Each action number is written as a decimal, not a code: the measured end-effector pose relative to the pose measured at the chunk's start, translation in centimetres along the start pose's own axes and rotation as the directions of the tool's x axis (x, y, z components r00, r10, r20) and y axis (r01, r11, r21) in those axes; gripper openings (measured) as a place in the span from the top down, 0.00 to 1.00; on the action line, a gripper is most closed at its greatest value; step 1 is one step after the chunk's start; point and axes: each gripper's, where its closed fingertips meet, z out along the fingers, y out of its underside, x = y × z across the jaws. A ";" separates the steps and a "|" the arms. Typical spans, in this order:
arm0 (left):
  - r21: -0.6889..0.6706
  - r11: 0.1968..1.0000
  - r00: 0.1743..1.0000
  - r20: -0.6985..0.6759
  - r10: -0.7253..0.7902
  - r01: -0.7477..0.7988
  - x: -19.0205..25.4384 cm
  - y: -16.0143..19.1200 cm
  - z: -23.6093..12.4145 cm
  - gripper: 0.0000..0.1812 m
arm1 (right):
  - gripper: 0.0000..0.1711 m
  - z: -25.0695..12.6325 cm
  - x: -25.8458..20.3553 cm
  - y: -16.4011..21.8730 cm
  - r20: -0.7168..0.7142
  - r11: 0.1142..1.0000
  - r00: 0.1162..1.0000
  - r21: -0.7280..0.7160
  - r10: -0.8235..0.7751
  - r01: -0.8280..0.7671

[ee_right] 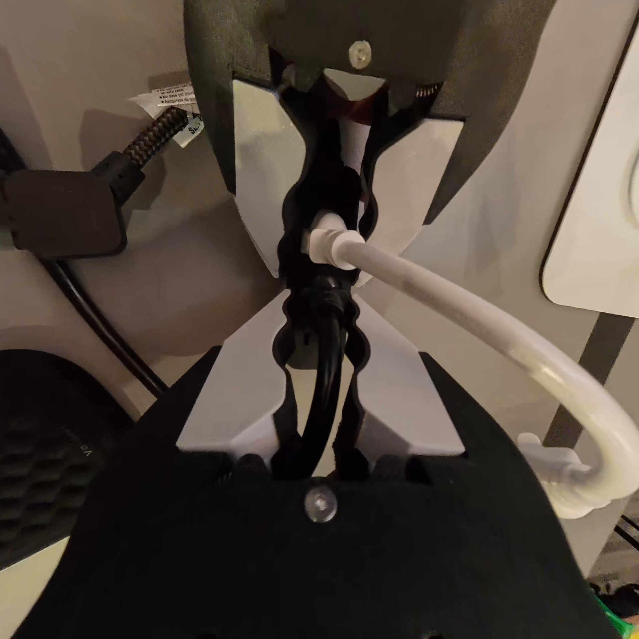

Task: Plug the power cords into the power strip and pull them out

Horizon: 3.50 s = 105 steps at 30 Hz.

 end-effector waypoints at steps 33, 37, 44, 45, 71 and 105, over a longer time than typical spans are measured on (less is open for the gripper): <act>-0.009 1.000 1.000 -0.005 0.020 -0.020 -0.1 0.1 0.2 0.76 | 0.88 -0.2 0.3 -0.1 0.264 0.977 0.950 0.085 0.169 -0.197; -0.004 1.000 1.000 -0.003 0.031 -0.031 -0.1 0.1 0.2 0.76 | 0.88 -0.4 0.1 -0.2 0.051 0.996 0.998 0.084 0.040 -0.044; -0.002 0.999 0.999 0.004 0.054 -0.054 0.0 0.1 0.2 0.76 | 0.88 -0.4 0.0 -0.2 0.072 0.993 0.994 0.089 0.077 -0.083; -0.005 0.999 0.999 -0.007 0.048 -0.048 0.1 0.1 0.2 0.76 | 0.88 -0.4 0.1 -0.2 0.144 0.982 0.979 0.103 0.142 -0.158; -0.023 0.999 0.999 -0.003 0.035 -0.035 -0.4 0.4 0.2 0.75 | 0.88 -0.6 0.4 -0.5 0.173 0.965 0.967 0.152 0.186 -0.212; -0.019 0.999 0.999 -0.019 0.046 -0.046 -0.1 0.2 0.4 0.75 | 0.87 -1.1 0.7 -0.5 0.382 0.883 0.852 0.158 0.357 -0.442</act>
